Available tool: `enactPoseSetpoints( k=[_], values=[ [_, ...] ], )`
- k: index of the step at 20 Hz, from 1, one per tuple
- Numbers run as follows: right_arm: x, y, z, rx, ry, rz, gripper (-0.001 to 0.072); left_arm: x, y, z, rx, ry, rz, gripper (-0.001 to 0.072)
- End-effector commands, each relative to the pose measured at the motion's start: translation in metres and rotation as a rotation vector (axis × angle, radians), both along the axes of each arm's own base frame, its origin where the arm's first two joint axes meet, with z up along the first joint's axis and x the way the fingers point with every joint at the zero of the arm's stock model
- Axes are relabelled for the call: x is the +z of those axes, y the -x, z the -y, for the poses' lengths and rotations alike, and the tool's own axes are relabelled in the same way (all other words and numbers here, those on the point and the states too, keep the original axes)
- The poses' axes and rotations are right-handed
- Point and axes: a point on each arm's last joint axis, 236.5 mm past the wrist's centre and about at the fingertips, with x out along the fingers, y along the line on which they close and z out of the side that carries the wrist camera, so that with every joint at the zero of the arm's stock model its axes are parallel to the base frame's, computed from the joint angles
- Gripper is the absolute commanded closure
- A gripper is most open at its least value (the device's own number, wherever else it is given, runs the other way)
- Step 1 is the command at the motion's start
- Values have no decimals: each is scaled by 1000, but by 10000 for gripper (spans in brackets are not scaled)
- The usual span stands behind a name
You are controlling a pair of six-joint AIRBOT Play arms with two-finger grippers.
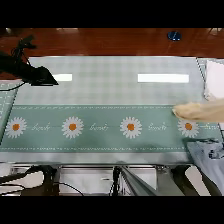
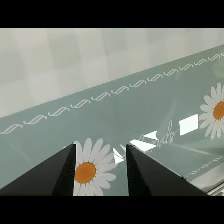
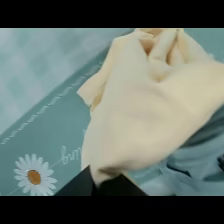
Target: Fold the shirts.
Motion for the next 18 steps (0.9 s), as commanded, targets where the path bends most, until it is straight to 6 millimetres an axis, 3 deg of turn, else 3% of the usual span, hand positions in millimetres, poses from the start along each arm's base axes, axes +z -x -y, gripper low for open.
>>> enactPoseSetpoints(
  k=[1, 7, 10, 13, 15, 18],
  values=[
    [0, 79, 33, -223, 114, -198, 689, 1, -8, -2, -17, -12, 46, 310],
    [-7, 151, 66, -395, 244, -452, 689, -8, -16, -11, -56, -66, 87, 311],
    [-40, 184, 58, -395, 211, -617, 689, -21, -30, -23, -26, -104, 102, 310],
    [-80, 231, 42, -394, 135, -850, 688, -33, -42, -35, 9, -118, 109, 310],
    [-91, 274, 36, -411, 127, -1042, 688, -40, -42, -42, 19, -125, 92, 310],
    [-104, 304, 38, -439, 128, -1127, 688, -41, -44, -55, 51, -125, 90, 311]
  ],
)
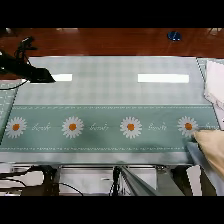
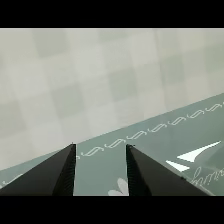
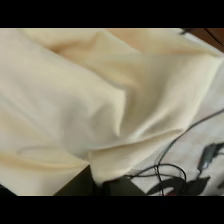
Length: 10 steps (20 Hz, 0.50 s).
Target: Fold the shirts.
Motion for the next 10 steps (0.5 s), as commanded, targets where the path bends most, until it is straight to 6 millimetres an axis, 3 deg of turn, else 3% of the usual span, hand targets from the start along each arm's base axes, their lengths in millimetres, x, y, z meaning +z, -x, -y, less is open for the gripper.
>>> enactPoseSetpoints(
  k=[1, 4, 5, 7, 10],
  values=[
    [-13, 47, -10, -57, -39, -161, 688, -4, -5, -17, 39, -10, 8, 311],
    [-32, 59, -13, -73, -63, -155, 686, -3, -5, -28, 66, -11, 10, 311],
    [-38, 58, -7, -45, -59, -146, 627, -3, -5, -31, 72, -10, 9, 311],
    [-42, 57, 13, 5, -1, -139, 339, -4, -4, -33, 76, -10, 6, 311],
    [-24, 67, 59, 99, 165, -219, 280, -4, -5, -33, 77, -11, 8, 310]
  ],
)
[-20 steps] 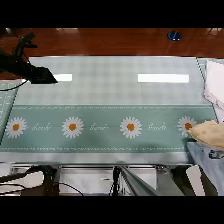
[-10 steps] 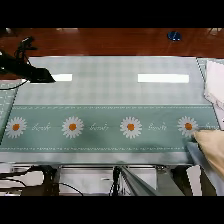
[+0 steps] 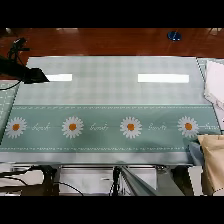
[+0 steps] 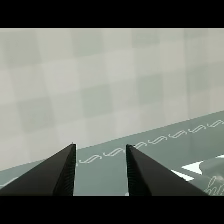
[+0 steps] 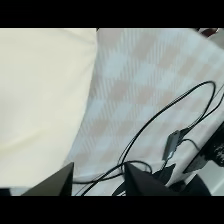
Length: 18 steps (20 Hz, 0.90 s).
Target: Fold the shirts.
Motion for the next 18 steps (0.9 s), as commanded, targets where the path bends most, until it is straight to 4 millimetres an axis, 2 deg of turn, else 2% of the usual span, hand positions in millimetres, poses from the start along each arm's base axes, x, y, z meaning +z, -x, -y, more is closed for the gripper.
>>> enactPoseSetpoints(
  k=[1, 2, 3, 4, 5, 6, 7, 8, 9, 10, 11, 12, 13, 14, 15, 16, 18],
  values=[
    [16, 1, 60, 98, 225, -29, 280, 0, -1, -3, 8, -2, 6, 311],
    [21, -18, 84, 112, 318, 57, 280, 1, -4, -4, 14, -4, 16, 310],
    [29, -61, 115, 160, 414, 222, 284, 2, -9, -5, 25, -8, 35, 310],
    [47, -123, 146, 233, 522, 433, 297, 4, -16, -7, 49, -9, 61, 310],
    [83, -208, 173, 342, 634, 706, 322, 9, -27, -12, 73, -20, 106, 309],
    [123, -293, 179, 461, 691, 959, 323, 16, -39, -15, 89, -33, 157, 309],
    [156, -381, 160, 595, 656, 1188, 323, 27, -51, -16, 97, -45, 211, 309],
    [169, -454, 123, 716, 537, 1334, 323, 38, -60, -9, 86, -53, 254, 309],
    [163, -518, 68, 834, 355, 1410, 323, 47, -65, 5, 56, -59, 282, 309],
    [139, -564, 4, 952, 152, 1405, 323, 49, -65, 23, 8, -77, 286, 310],
    [107, -587, -55, 1085, -20, 1326, 323, 44, -59, 40, -55, -129, 261, 309],
    [67, -593, -108, 1227, -163, 1178, 323, 34, -50, 50, -89, -214, 214, 310],
    [34, -587, -140, 1358, -230, 1005, 323, 25, -40, 54, -110, -315, 166, 310],
    [6, -574, -161, 1474, -272, 805, 323, 19, -32, 56, -129, -409, 131, 310],
    [-12, -563, -172, 1547, -286, 648, 323, 17, -28, 63, -136, -456, 117, 310],
    [-23, -557, -185, 1547, -306, 595, 323, 17, -28, 75, -144, -450, 122, 310],
    [-39, -548, -211, 1493, -387, 594, 326, 16, -24, 97, -171, -402, 124, 310]
  ],
)
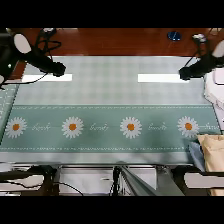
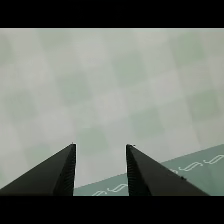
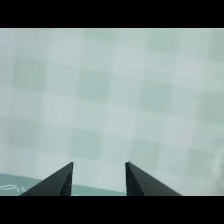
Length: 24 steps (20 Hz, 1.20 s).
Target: Fold the shirts.
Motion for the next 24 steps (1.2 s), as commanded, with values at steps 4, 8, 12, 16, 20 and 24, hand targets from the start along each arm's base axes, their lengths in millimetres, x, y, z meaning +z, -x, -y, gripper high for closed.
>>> enactPoseSetpoints(
  k=[4, 8, 12, 16, 20, 24],
  values=[
    [-33, 10, -74, 39, -60, -126, 354, -1, 6, 33, -20, 0, -7, 311],
    [-33, 10, -75, 39, -64, -122, 354, -2, 6, 33, -20, 0, -7, 311],
    [-33, 10, -74, 39, -63, -122, 354, -2, 6, 33, -20, 0, -7, 311],
    [-33, 10, -75, 39, -63, -122, 354, -2, 6, 33, -20, 0, -7, 311],
    [-33, 10, -74, 39, -62, -122, 354, -2, 6, 33, -20, 0, -7, 311],
    [-28, 18, -73, 39, -60, -145, 354, -2, 6, 33, -20, 0, -7, 311]
  ],
)
